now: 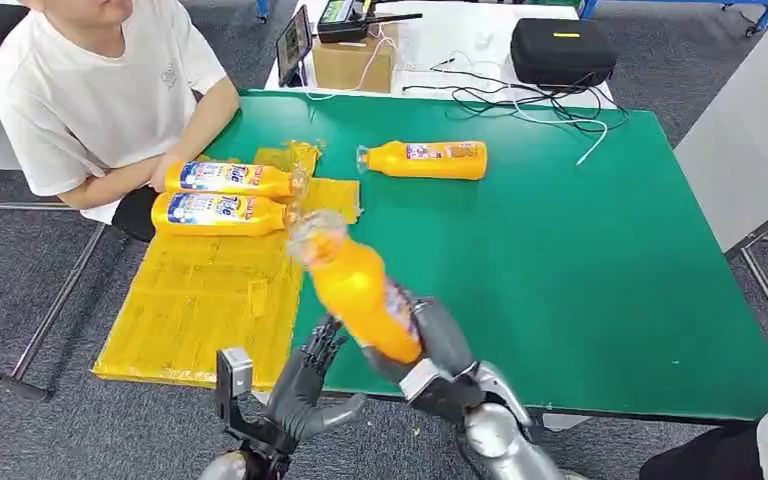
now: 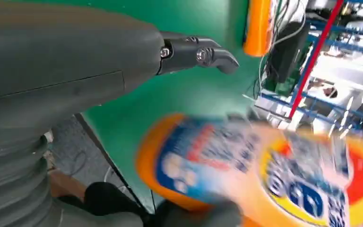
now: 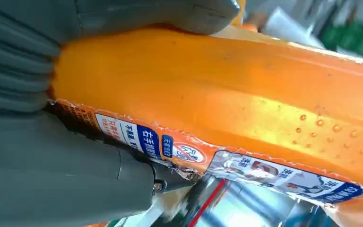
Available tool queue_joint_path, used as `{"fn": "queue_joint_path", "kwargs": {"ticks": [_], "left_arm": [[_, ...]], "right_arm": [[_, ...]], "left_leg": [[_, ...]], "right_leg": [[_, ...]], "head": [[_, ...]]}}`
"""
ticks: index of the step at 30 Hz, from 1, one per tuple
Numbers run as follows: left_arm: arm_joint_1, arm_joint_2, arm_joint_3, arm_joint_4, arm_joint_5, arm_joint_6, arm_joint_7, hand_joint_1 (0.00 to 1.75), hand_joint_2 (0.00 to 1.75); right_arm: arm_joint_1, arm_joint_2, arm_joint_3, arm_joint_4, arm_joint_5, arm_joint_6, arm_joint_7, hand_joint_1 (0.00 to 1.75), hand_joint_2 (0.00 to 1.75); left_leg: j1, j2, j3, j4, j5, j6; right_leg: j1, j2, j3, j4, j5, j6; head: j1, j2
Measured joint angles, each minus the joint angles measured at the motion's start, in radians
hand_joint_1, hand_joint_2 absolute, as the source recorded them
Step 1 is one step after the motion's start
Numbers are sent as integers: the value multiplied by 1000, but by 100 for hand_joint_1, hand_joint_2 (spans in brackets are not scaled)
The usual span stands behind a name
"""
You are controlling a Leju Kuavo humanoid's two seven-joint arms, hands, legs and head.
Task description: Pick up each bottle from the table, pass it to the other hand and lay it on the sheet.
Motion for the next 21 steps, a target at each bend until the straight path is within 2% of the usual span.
{"fn": "queue_joint_path", "kwargs": {"ticks": [6,12,21], "left_arm": [[0,-11,11,-22,17,60,10,0,175],[39,-12,44,-66,113,43,46,0,175],[65,-10,76,-100,137,-13,53,0,175]], "right_arm": [[-12,32,111,76,55,-23,-3,175,175],[-60,40,182,146,67,-77,1,175,175],[-87,47,213,176,52,-84,-1,175,175]], "left_leg": [[0,0,0,0,0,0],[0,2,0,0,0,0],[0,2,0,0,0,0]], "right_leg": [[0,0,-1,0,0,0],[0,0,-2,0,0,0],[0,1,-2,0,0,0]], "head": [[0,0],[0,0],[-1,0]]}}
